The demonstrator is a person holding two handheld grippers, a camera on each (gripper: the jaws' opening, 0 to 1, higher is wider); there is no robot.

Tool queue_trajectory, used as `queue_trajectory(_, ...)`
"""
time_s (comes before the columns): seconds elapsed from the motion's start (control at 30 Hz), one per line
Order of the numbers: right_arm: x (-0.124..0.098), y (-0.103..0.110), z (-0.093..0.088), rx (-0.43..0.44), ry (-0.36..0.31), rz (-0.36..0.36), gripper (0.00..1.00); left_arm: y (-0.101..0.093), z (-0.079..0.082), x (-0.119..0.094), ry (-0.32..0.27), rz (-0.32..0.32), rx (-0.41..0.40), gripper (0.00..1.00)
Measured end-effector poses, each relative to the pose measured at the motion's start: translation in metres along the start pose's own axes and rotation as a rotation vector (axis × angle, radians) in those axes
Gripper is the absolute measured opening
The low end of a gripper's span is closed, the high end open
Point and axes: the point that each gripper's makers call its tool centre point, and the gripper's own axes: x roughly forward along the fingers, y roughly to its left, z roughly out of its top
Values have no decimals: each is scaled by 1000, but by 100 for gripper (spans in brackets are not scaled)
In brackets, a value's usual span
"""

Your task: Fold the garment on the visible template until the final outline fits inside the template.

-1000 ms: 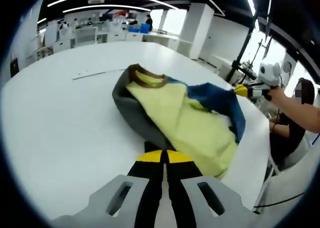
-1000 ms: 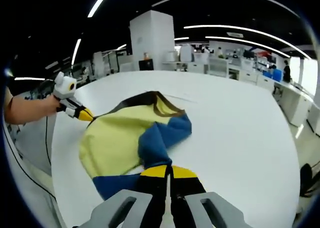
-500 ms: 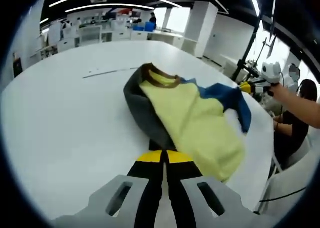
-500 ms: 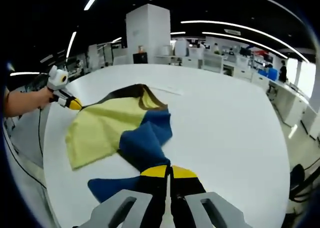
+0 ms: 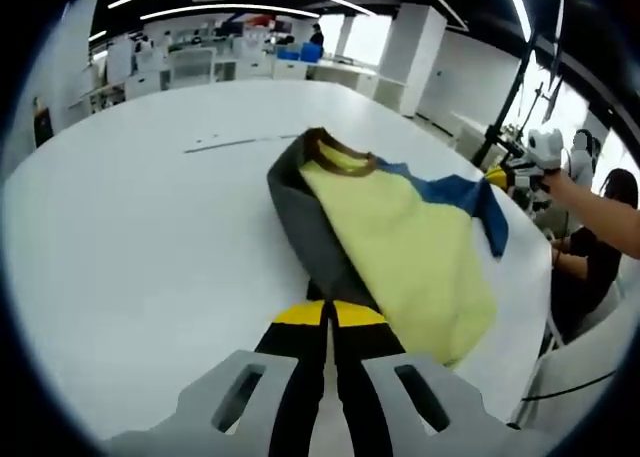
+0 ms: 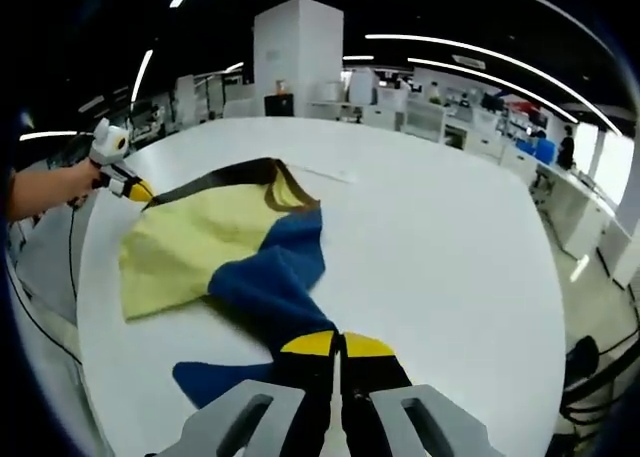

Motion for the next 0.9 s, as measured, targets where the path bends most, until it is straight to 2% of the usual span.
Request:
queue_trajectory(0.43,1,-22,3,-35,33,-23,0,18,3,-12,12,49,10,0)
queue_trajectory(0.9,2,-60,4,-52,76,-77,0,61,-3,-30,60,145,20,0)
